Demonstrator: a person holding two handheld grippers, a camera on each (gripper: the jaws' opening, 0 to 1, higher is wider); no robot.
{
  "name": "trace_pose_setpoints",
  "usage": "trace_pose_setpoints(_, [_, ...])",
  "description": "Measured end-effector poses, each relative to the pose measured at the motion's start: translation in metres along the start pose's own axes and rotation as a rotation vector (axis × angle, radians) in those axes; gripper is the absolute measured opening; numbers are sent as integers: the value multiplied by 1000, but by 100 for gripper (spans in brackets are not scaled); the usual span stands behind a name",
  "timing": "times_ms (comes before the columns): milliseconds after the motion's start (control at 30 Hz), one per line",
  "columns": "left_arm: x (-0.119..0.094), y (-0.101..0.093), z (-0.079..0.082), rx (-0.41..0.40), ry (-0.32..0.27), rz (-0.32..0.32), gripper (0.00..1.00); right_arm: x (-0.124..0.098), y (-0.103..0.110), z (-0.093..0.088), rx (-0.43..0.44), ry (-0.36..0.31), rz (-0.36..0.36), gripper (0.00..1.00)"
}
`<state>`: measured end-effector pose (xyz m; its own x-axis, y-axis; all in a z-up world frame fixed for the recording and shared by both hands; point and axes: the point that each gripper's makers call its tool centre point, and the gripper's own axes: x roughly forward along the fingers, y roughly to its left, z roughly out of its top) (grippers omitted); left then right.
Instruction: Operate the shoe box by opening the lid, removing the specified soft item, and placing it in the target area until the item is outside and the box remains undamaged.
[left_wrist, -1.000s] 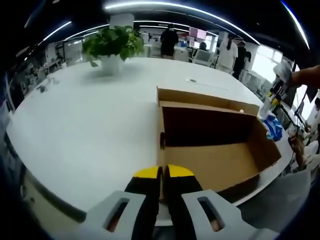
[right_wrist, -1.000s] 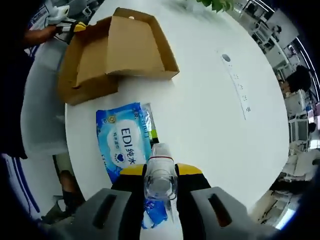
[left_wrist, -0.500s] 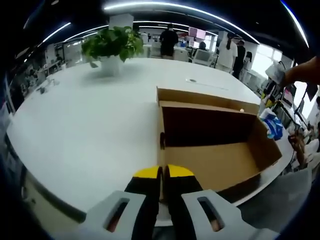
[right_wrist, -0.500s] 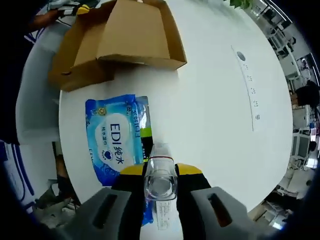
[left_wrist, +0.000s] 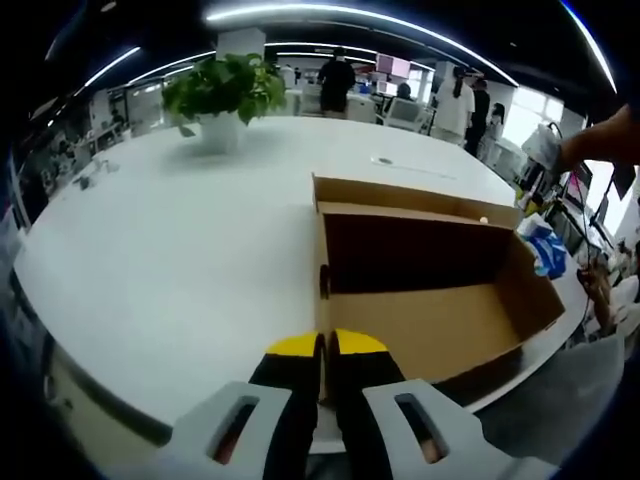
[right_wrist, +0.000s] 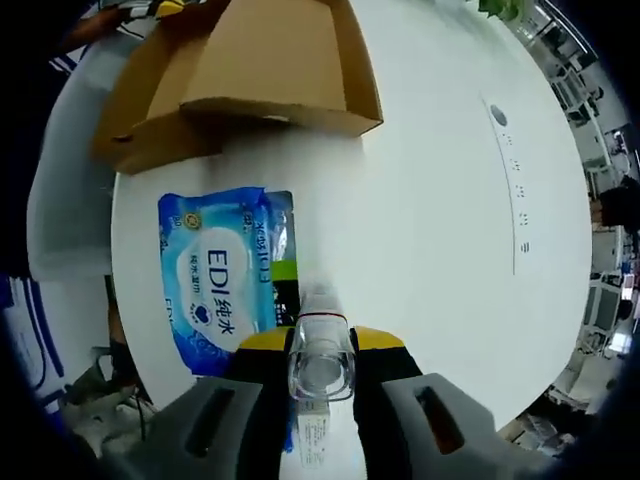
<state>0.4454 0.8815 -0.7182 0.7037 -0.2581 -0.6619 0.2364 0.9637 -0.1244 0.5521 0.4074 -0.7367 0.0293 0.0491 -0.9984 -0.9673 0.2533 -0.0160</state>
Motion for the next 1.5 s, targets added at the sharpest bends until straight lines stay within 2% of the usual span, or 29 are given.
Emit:
trace_pose_setpoints(433, [1,0,1,4,-3,1,1,4,-2,0,1,1,12,20])
trace_pose_setpoints(533, [1,0,1,7,-3,2,1,4,-3,1,2,-4,3,28])
trace_pose_setpoints(600, [1,0,1,8,-4,2,1,4,-2,1,3,-6,8,29])
trace_pose_setpoints(767, [1,0,1,10,-5,2,1,1,-1,8,11,-30,5,32])
trace_pose_setpoints(933, [2,0,1,16,-5,3,0,-12,-2,17,22,-72,-16,33])
trace_pose_setpoints(1067, [2,0,1,19,-5,4,0,-28,-6,33,59,-153,-56,34])
trace_pose_setpoints(1133, [2,0,1,21,-5,5,0,-38,-8,41,106,-191,-86,32])
trace_pose_setpoints(1233, [2,0,1,20,-5,5,0,-46,-5,53,108,-215,-114,28])
trace_pose_setpoints(1300, [2,0,1,21,-5,5,0,-50,7,71,123,-252,-114,26])
trace_pose_setpoints(1367, [2,0,0,21,-5,5,0,-54,17,90,194,-298,-104,22])
trace_pose_setpoints(1400, [2,0,0,21,-5,5,0,-57,23,104,217,-344,-98,21])
trace_pose_setpoints(1467, [2,0,0,21,-5,5,0,-58,28,115,259,-377,-90,19])
trace_pose_setpoints(1500, [2,0,0,19,-5,4,0,-58,31,124,329,-413,-75,17])
